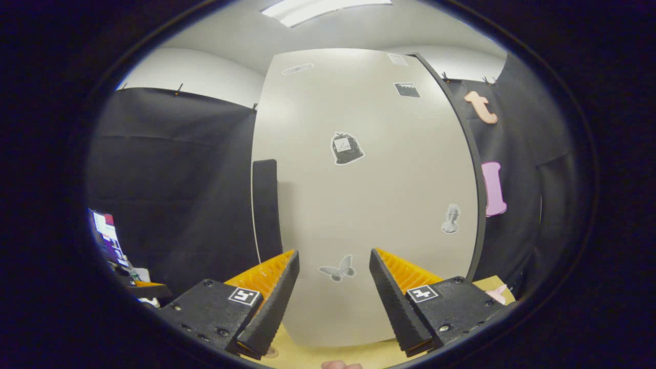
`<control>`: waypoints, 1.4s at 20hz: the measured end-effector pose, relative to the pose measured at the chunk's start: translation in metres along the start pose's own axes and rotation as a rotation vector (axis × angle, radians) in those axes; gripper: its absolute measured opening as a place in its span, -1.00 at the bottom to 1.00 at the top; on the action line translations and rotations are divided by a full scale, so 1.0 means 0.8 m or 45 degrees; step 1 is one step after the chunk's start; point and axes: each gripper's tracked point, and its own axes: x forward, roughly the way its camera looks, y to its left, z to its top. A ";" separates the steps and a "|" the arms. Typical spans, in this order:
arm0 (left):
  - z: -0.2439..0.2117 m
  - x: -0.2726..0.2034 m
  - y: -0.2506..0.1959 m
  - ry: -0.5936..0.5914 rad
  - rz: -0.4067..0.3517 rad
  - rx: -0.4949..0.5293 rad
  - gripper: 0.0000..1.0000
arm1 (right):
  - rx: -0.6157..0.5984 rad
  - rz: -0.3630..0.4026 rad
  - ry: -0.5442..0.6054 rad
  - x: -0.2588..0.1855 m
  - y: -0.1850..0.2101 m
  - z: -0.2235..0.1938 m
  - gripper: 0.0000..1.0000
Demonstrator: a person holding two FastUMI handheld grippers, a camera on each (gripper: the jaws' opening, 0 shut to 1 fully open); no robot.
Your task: Open the cabinet door with the right hand, grasp the bottle in the cabinet with the left hand and place it on the coaster, then close the cabinet door with the right hand.
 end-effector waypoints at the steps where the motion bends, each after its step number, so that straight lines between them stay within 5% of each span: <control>1: -0.001 -0.001 -0.002 0.003 -0.003 0.000 0.89 | 0.004 -0.005 0.005 -0.005 -0.002 -0.004 0.80; 5: 0.004 0.000 -0.020 -0.016 -0.030 -0.027 0.89 | -0.035 -0.122 0.000 -0.076 -0.040 -0.014 0.80; 9: -0.002 0.002 -0.048 -0.005 -0.067 -0.040 0.89 | -0.161 -0.346 0.037 -0.176 -0.109 -0.027 0.80; 16: 0.021 -0.005 -0.107 -0.084 -0.153 -0.049 0.89 | -0.063 -0.574 0.034 -0.302 -0.172 -0.042 0.80; 21: 0.022 -0.024 -0.131 -0.101 -0.173 -0.035 0.89 | -0.057 -0.634 0.046 -0.328 -0.197 -0.057 0.79; 28: 0.017 -0.038 -0.130 -0.092 -0.128 -0.010 0.89 | -0.060 -0.581 0.049 -0.327 -0.191 -0.064 0.80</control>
